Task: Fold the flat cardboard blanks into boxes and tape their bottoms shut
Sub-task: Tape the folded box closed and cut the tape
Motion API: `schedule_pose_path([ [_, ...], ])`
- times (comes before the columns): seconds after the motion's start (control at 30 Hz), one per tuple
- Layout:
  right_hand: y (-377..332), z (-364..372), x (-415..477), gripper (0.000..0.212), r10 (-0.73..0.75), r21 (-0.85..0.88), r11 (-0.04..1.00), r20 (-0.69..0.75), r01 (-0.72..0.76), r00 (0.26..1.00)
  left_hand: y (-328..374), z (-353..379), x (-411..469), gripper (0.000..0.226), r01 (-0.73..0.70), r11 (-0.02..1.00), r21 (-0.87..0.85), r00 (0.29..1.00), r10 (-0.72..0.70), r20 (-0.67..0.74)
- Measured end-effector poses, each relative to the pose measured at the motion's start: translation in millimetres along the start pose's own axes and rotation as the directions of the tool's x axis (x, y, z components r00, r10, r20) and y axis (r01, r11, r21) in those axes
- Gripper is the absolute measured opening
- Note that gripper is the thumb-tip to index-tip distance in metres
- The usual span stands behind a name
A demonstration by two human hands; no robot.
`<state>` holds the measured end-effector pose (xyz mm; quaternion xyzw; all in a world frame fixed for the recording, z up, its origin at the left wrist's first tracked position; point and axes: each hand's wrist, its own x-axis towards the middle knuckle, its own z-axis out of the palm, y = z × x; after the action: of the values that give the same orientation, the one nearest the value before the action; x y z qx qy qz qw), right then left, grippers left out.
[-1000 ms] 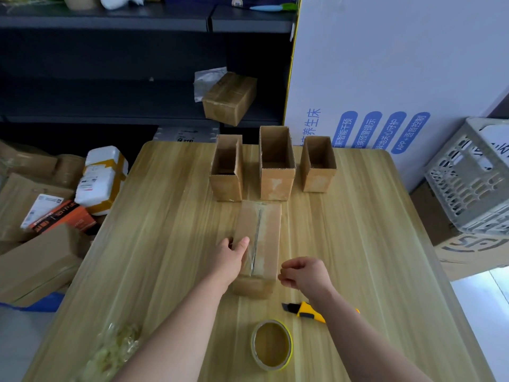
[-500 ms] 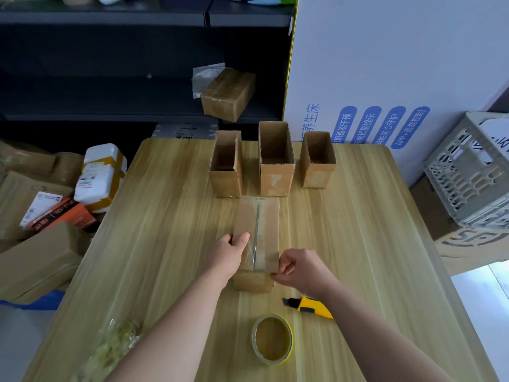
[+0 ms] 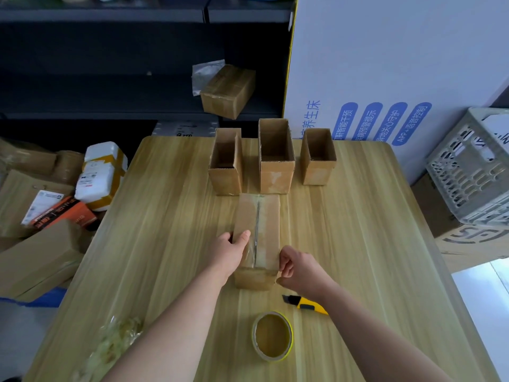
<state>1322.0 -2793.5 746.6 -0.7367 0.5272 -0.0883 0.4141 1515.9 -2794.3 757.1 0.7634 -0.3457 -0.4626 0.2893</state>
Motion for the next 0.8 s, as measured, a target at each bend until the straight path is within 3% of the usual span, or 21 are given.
schedule_pose_path([
  [0.33, -3, -7, -3, 0.039, 0.059, 0.027, 0.998, 0.074, -0.061, 0.995, -3, -3, 2, 0.061, 0.028, 1.0, -0.007, 0.999, -0.028, 0.016],
  [0.53, -13, 4, 2, 0.029, 0.106, -0.099, 0.989, -0.081, -0.114, 0.991, 0, -3, -1, 0.06, 0.016, 1.0, -0.022, 0.999, -0.015, 0.038],
  [0.6, -13, 8, 2, 0.031, 0.132, -0.074, 0.988, -0.06, -0.136, 0.99, -1, -5, -1, 0.066, 0.033, 0.999, -0.023, 0.998, -0.032, 0.058],
  [0.73, 0, -3, 3, 0.048, 0.227, -0.003, 0.973, 0.142, -0.229, 0.964, 3, -13, -1, 0.071, 0.02, 0.999, -0.04, 0.989, -0.014, 0.147],
  [0.8, 1, -19, 7, 0.055, 0.278, 0.207, 0.934, 0.099, -0.293, 0.956, 7, -16, 0, 0.063, -0.024, 0.998, -0.051, 0.983, 0.033, 0.178],
])
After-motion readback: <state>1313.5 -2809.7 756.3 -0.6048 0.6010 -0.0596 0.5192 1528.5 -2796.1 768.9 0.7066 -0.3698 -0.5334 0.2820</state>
